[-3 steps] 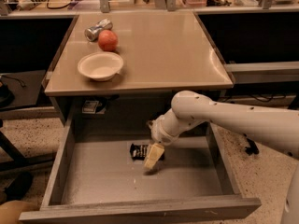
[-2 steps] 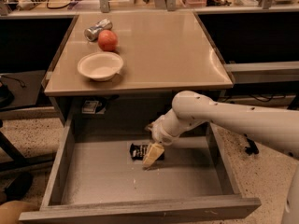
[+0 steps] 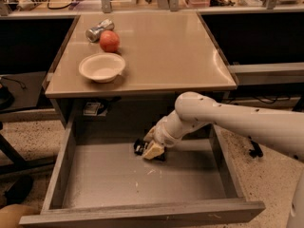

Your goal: Pick rxbar chocolate from top drawer and place on counter

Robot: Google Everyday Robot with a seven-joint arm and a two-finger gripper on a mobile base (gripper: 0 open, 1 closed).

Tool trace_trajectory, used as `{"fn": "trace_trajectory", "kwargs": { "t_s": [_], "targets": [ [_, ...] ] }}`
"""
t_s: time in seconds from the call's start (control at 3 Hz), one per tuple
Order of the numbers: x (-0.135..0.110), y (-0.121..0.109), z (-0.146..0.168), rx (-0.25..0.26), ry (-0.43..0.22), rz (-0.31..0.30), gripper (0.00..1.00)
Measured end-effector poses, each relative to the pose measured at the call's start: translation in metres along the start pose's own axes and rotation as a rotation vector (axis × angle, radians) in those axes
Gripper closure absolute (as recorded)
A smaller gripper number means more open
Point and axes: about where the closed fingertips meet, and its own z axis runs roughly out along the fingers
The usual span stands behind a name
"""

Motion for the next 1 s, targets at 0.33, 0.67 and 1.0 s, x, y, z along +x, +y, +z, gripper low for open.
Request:
{"fn": "trace_trajectory", "kwargs": {
  "t_s": [0.33,0.67,1.0],
  "targets": [
    [-0.002,0.0,-0.003,0.0,0.0,0.0,0.89],
    [-0.019,0.011,-0.042,0.094,-0.036,-0.045,1.0],
    [-0.018,0.011,-0.061,0.133,-0.035,-0.047,1.0]
  ]
}}
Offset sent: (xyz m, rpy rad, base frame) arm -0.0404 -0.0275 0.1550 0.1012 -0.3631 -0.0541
